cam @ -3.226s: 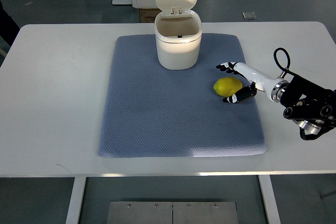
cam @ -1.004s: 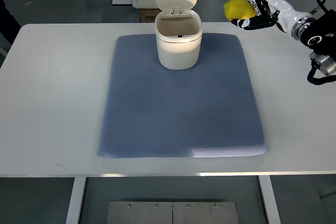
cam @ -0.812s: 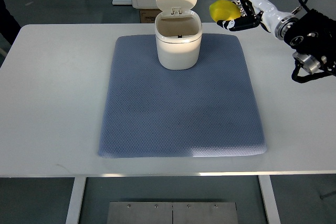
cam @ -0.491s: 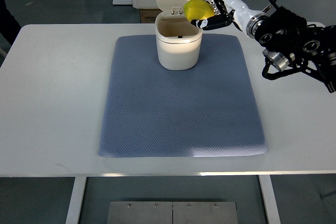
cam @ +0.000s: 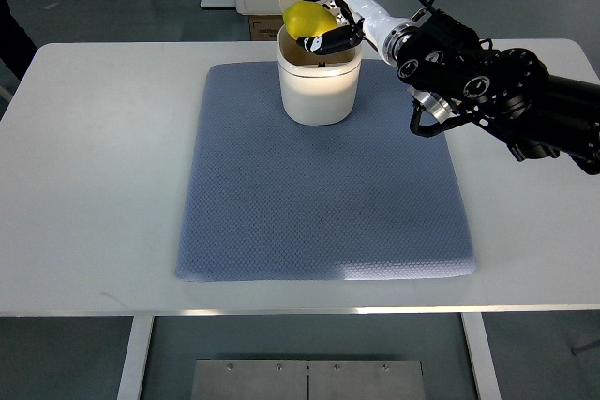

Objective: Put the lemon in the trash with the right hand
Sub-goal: 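Lower the lemon over the open white bin and open the right hand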

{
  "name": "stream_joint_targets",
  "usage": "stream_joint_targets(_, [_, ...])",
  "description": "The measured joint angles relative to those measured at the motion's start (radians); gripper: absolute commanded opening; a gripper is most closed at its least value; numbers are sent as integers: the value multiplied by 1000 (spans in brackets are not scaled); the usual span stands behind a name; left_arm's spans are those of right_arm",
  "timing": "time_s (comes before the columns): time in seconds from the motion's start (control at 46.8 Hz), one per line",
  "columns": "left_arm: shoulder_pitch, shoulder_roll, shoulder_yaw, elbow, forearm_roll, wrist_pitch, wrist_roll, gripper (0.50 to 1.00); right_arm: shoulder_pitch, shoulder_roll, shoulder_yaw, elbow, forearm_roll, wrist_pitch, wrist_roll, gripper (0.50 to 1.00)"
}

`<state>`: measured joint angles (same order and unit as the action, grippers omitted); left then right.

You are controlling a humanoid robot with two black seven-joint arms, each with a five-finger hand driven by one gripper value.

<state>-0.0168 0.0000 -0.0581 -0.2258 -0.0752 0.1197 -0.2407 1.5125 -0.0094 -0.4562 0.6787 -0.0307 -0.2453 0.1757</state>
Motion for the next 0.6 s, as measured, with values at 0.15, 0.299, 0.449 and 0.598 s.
stream_joint_targets(0.15, [-1, 0, 0, 0, 0, 0, 0, 1000, 0, 7, 0, -8, -1, 0, 0, 571])
stream_joint_targets(0.299, [0, 0, 0, 0, 0, 0, 0, 1000, -8, 9, -3, -23, -2, -1, 0, 677])
stream_joint_targets(0.449, [0, 0, 0, 0, 0, 0, 0, 1000, -12, 9, -5, -24, -4, -3, 0, 782])
stream_joint_targets(0.598, [0, 0, 1, 0, 0, 0, 0, 1000, -13, 9, -7, -24, -7, -5, 1, 811])
